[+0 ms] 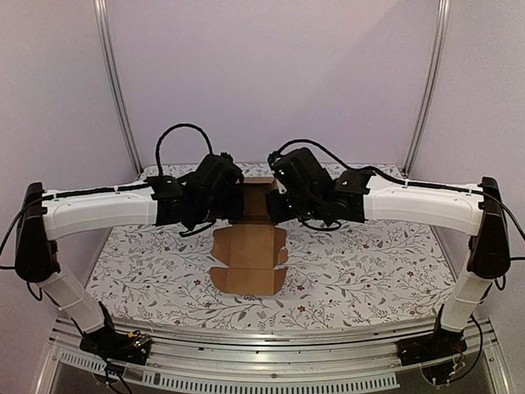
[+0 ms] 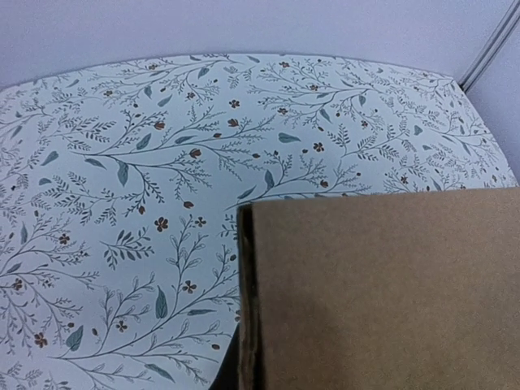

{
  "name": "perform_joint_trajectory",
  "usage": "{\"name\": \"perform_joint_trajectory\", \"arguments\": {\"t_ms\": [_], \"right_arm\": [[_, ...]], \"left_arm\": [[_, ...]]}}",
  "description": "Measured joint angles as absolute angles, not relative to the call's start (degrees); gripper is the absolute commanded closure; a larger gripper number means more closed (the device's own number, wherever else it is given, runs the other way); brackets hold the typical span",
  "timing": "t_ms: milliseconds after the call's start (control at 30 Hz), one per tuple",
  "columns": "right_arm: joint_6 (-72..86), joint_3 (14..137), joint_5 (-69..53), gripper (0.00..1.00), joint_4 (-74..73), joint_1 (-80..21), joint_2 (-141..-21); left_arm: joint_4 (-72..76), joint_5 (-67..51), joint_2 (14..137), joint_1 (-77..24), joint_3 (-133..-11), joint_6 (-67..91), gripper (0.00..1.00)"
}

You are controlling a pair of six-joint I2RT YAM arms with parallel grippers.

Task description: Fold the paper box

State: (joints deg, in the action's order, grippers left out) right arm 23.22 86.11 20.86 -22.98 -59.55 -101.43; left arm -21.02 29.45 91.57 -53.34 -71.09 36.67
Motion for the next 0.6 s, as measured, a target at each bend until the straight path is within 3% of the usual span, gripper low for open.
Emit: {"name": "perform_joint_trajectory", "arguments": {"t_ms": [267,400,600], "right_arm": [[25.23,88.99,24.60,0.85,-25.12,-60.18,-104.40],[26.24,89.78,26.20,0.99,-25.71,-60.45,-105.21],[27.27,89.84,27.29,1.00,-25.82,-60.58,-105.95]], "left_arm": [[-23.20,31.64,92.90,-53.60,-72.49,37.80,1.00],[-24.43,32.95,93.03,-54.11,-73.17,38.02,1.00],[-25.21,34.30,93.49,-54.83,-73.28,38.57,1.00]]}}
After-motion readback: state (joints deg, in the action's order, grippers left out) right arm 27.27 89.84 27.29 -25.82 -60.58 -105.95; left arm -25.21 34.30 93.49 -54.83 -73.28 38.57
